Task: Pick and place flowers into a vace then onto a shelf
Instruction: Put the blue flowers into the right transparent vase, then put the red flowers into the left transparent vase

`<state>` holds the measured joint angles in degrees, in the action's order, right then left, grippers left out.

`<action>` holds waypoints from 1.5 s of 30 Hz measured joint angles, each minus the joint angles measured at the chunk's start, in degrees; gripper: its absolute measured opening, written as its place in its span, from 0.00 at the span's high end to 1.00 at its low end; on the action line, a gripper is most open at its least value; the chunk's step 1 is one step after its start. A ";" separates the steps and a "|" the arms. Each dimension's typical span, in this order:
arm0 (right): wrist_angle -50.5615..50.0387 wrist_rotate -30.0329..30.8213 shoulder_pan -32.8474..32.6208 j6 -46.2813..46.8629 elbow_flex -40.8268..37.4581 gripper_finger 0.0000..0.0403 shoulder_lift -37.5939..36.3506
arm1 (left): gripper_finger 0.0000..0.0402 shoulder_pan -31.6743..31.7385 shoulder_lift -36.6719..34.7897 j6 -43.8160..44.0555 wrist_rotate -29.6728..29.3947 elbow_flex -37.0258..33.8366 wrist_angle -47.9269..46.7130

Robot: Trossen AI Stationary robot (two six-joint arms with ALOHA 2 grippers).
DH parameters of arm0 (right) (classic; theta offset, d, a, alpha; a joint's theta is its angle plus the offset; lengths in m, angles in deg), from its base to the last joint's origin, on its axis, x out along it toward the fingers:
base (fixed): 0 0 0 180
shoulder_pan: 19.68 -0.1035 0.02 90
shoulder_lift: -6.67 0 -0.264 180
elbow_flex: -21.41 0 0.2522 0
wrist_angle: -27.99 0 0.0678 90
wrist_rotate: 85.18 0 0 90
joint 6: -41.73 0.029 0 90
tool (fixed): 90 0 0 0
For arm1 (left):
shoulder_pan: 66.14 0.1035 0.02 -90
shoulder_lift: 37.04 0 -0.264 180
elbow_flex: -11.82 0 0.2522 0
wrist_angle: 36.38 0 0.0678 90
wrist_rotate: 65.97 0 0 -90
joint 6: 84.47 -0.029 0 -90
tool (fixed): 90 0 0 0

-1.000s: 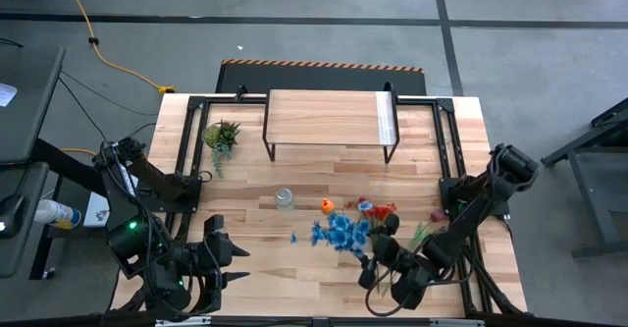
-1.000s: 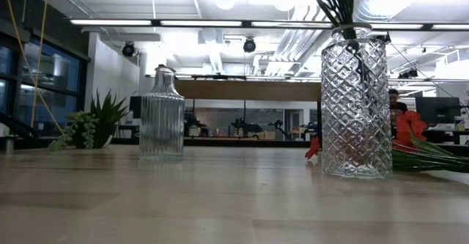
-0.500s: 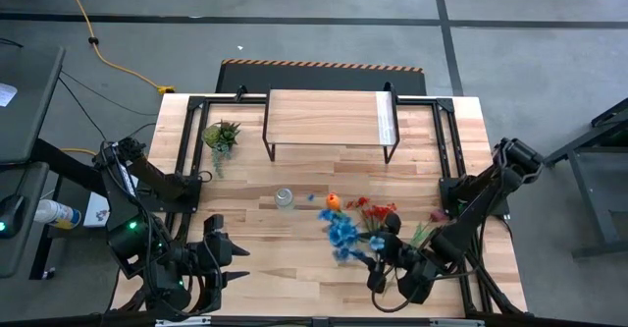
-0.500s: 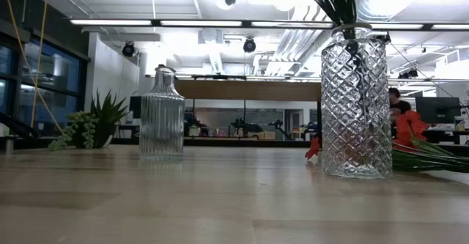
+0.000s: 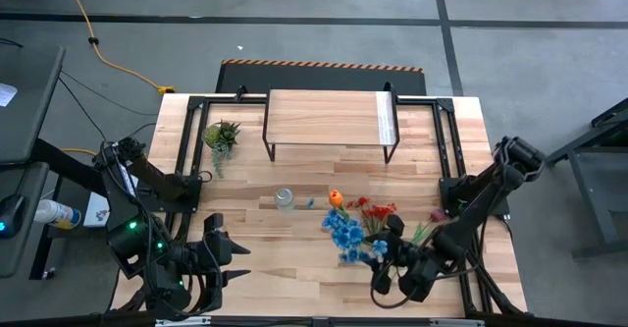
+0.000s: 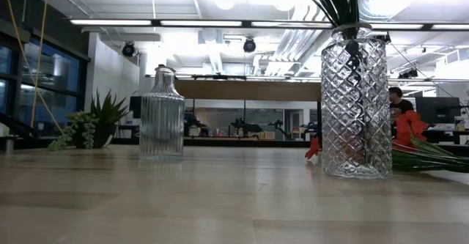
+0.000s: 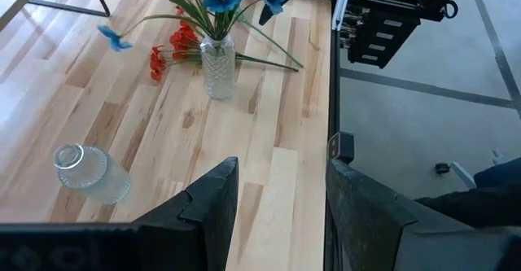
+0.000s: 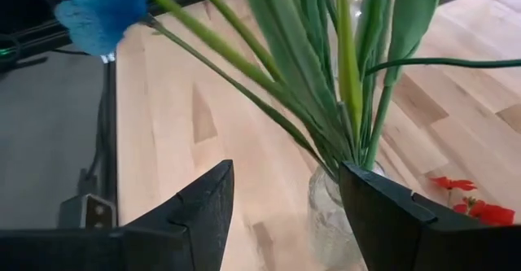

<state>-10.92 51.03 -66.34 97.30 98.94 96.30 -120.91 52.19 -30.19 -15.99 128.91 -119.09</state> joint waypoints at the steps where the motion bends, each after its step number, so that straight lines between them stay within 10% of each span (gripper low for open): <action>1: -0.02 -0.60 0.00 0.00 0.00 0.47 -0.30 | 0.45 0.00 0.00 0.00 -0.04 0.00 0.00; 23: -14.19 -32.65 -1.36 18.47 0.02 0.48 -8.37 | 0.45 0.00 0.00 0.00 -1.53 0.00 -0.15; 45: -20.06 -33.12 -2.04 39.14 0.02 0.48 0.08 | 0.45 0.00 0.00 0.01 -2.26 0.00 -0.21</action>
<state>-30.98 17.91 -68.38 136.44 98.96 96.37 -120.91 52.19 -30.18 -18.25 128.91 -119.30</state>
